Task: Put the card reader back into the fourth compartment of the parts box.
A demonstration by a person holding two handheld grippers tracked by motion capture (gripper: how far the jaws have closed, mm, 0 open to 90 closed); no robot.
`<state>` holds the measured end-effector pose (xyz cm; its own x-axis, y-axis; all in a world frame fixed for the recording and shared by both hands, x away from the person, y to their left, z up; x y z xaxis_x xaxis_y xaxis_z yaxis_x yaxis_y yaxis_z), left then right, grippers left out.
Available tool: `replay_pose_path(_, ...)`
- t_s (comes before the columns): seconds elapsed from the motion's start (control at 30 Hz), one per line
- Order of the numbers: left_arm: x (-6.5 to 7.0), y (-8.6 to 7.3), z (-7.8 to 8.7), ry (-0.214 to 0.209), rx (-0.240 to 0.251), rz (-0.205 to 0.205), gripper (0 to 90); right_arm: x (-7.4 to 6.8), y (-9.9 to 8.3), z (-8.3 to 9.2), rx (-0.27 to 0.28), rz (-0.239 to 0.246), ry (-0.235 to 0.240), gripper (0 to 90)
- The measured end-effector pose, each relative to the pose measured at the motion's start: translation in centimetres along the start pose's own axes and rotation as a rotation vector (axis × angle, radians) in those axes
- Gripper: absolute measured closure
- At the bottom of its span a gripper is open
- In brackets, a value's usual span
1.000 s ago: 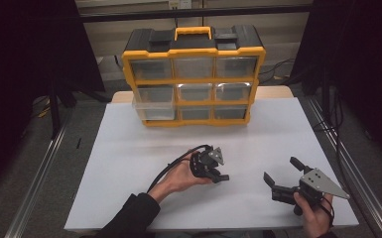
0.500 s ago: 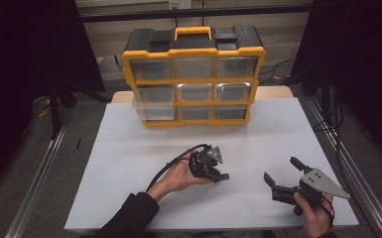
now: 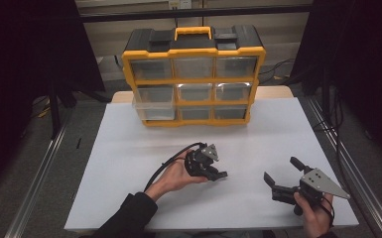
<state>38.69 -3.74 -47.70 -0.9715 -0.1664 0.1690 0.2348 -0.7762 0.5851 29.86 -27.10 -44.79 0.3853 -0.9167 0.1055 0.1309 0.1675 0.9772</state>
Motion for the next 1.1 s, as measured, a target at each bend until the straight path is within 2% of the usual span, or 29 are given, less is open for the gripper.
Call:
replay_pose_path(0.47, -0.3, -0.3, 1.4, 0.018, 0.048, 0.011, 73.5, 0.0, 0.0, 0.0, 0.001, 0.0, 0.0, 0.0)
replay_pose_path(0.57, -0.2, -0.2, 2.1, 0.021, 0.089, 0.029, 73.5, 0.0, 0.0, 0.0, 0.001, -0.001, 0.001, 0.0)
replay_pose_path(0.6, -0.3, -0.2, 2.4, 0.024, 0.088, 0.02, 73.5, 0.0, 0.0, 0.0, 0.001, -0.001, 0.001, 0.0)
replay_pose_path(1.1, -0.3, -0.5, 4.0, 0.037, 0.135, 0.025, 73.5, -0.1, 0.1, 0.1, 0.003, 0.0, 0.006, 0.0)
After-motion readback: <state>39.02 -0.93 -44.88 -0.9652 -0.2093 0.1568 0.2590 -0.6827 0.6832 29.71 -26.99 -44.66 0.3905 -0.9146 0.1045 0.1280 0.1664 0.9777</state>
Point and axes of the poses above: each handheld gripper's, and its own axes: z roughly backward along the jaws, y roughly out of its top, x roughly to its right, the point moved 6 cm from there along -z, roughly forward along the jaws, and after that the axes turned 7 degrees about z, right-handed, at the moved point
